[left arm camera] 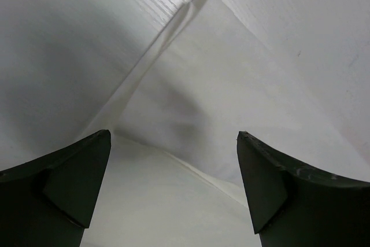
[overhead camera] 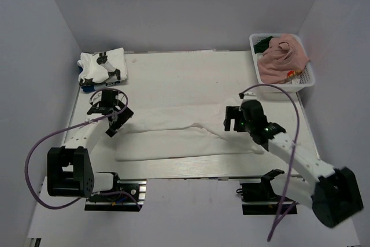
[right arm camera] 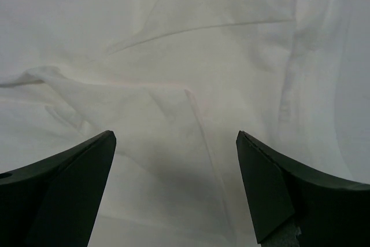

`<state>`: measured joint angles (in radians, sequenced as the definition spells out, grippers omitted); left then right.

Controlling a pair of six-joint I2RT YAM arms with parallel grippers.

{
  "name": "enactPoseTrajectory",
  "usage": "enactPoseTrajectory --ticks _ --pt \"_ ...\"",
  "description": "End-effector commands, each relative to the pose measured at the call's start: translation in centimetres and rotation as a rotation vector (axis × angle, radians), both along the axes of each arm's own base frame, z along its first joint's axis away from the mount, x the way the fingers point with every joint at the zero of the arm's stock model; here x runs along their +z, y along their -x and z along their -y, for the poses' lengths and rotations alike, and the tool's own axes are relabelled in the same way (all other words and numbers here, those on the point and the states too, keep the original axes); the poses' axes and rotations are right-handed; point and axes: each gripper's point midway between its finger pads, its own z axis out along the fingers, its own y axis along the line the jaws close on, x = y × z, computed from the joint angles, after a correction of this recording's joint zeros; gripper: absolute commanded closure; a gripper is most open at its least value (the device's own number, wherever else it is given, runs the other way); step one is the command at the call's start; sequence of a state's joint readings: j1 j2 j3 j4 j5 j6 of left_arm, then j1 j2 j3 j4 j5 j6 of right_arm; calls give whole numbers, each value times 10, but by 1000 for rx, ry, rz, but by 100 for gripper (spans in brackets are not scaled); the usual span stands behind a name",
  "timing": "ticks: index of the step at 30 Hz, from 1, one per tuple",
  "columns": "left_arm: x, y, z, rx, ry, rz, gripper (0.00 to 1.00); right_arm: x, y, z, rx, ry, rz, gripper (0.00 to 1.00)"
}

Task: Fold and stack the t-shirts

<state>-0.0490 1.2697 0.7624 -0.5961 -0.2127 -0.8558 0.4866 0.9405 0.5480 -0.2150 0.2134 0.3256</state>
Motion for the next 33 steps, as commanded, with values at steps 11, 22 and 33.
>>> enactPoseTrajectory --ticks 11,22,33 --pt "-48 13 13 -90 51 -162 0 -46 -51 -42 148 86 -133 27" --pt "10 -20 2 -70 -30 -84 0 -31 -45 -33 47 60 -160 10" --pt "51 -71 54 -373 62 75 0 -44 12 -12 -146 -56 -321 10"
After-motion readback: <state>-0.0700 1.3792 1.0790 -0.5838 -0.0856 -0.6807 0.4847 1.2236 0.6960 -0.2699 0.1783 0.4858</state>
